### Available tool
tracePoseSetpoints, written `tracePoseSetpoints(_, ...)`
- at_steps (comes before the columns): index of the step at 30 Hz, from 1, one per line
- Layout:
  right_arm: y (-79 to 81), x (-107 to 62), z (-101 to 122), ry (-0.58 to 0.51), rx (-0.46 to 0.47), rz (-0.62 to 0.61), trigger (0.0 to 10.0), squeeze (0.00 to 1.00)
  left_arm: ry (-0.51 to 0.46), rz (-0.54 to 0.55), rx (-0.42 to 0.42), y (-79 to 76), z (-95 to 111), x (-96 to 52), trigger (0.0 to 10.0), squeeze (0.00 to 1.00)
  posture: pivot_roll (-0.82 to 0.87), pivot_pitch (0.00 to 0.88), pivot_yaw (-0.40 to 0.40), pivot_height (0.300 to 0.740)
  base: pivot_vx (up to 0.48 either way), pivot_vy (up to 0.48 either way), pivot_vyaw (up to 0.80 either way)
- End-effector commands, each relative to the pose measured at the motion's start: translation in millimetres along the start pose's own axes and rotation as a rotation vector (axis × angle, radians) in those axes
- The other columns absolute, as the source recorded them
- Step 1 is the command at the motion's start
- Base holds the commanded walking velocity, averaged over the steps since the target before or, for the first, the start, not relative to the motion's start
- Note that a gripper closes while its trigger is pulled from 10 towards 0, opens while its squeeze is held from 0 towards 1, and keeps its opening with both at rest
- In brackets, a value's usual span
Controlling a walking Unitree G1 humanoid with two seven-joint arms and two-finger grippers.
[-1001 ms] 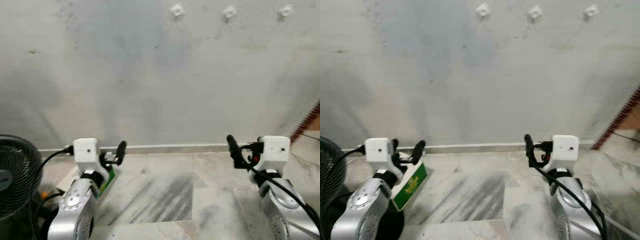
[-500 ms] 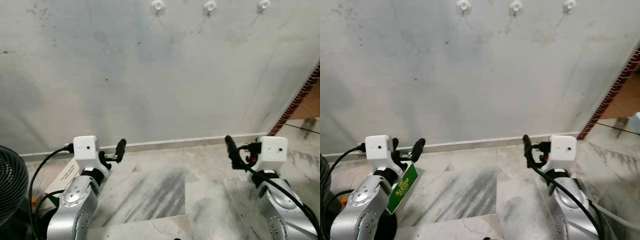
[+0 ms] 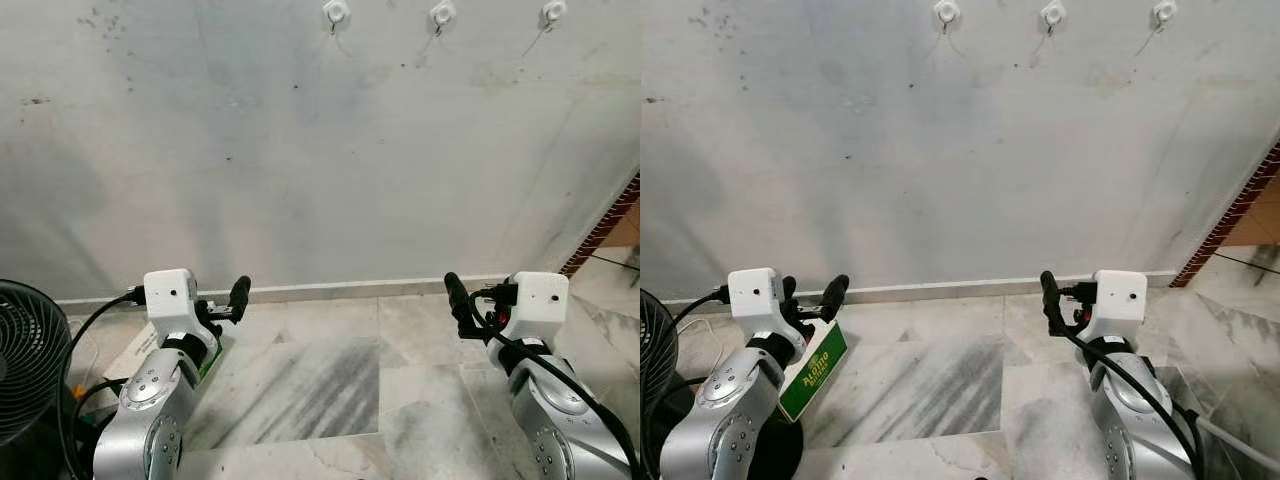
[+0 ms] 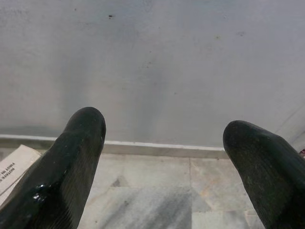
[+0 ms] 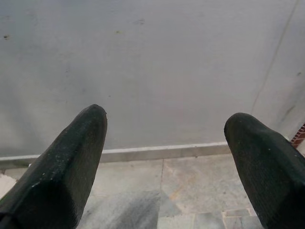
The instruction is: Hang keys on a hook
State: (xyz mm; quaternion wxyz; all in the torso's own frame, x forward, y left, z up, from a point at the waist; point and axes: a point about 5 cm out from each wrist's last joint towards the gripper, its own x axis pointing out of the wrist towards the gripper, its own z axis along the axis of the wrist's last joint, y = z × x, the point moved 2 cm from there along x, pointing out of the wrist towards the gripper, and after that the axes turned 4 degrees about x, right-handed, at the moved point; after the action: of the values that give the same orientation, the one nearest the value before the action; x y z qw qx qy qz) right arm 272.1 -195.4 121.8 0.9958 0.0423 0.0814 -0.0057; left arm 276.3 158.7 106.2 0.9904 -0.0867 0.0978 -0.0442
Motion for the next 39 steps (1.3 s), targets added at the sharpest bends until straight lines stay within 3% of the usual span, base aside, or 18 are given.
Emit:
tracePoseSetpoints(1, 3.9, 2.6, 3, 0.01, -0.022, 0.02, 10.0, 0.0, 0.019, 0.0, -0.009, -0.3, -3, 1.5, 10.0, 0.0, -0.07, 0.085, 0.002, 0.74, 0.0, 0.0, 0.0)
tracePoseSetpoints(8, 10.2, 14.9, 18, -0.033, -0.029, 0.046, 10.0, 0.0, 0.022, -0.015, -0.023, -9.7, -5, 7.4, 10.0, 0.0, -0.09, 0.074, 0.011, 0.74, 0.0, 0.0, 0.0)
tracePoseSetpoints(19, 10.6, 9.5, 12, -0.028, -0.012, 0.025, 10.0, 0.0, 0.021, 0.016, -0.025, -0.9, -4, 8.0, 10.0, 0.0, -0.08, 0.076, 0.038, 0.74, 0.0, 0.0, -0.07)
tracePoseSetpoints(28, 11.3, 11.3, 15, -0.045, -0.005, 0.037, 10.0, 0.0, -0.002, -0.055, -0.043, -12.4, 0, 9.1, 10.0, 0.0, -0.08, 0.069, 0.034, 0.74, 0.0, 0.0, -0.22)
tracePoseSetpoints(39, 13.5, 10.8, 13, -0.043, -0.001, 0.043, 10.0, 0.0, -0.01, -0.058, -0.04, -10.5, 3, 11.4, 10.0, 0.0, -0.08, 0.066, 0.037, 0.74, 0.0, 0.0, 0.0)
